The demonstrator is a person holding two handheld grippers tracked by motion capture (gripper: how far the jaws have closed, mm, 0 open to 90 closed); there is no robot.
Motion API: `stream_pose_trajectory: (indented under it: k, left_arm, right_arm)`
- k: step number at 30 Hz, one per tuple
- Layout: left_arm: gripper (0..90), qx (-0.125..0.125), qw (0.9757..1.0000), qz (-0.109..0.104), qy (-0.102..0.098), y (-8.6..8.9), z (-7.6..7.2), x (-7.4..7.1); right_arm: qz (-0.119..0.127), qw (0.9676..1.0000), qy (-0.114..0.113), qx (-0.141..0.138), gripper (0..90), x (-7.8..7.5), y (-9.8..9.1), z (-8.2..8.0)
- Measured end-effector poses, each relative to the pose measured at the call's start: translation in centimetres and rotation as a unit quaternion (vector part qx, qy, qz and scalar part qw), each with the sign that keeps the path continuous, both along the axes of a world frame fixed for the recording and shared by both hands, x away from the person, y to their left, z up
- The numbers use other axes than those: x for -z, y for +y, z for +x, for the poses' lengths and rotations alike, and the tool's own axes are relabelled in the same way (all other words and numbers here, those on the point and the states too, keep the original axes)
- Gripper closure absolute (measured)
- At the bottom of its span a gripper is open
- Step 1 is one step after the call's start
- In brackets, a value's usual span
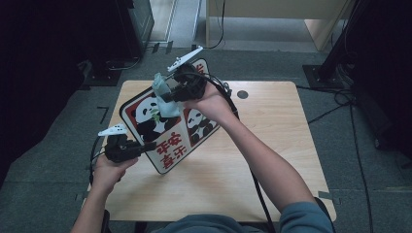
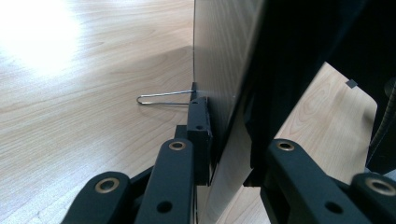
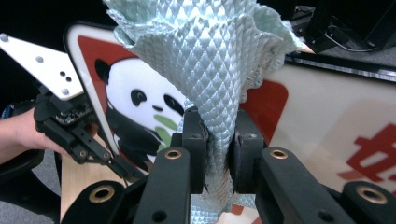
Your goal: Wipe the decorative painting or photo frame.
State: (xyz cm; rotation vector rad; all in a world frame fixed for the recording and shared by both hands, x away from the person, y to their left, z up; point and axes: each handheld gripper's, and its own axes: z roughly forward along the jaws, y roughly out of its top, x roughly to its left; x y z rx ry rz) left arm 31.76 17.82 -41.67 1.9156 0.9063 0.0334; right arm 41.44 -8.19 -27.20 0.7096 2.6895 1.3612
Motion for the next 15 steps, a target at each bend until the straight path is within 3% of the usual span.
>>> stream_pose_trajectory:
  k: [15]
  left_arm:
    - [79.2,-0.001,1.0000,-0.001,0.002,0.0,0.1,0.0]
  right_arm:
    - [-0.017,0.9998,0.004,-0.005,79.1,1.4,0.2,0.2]
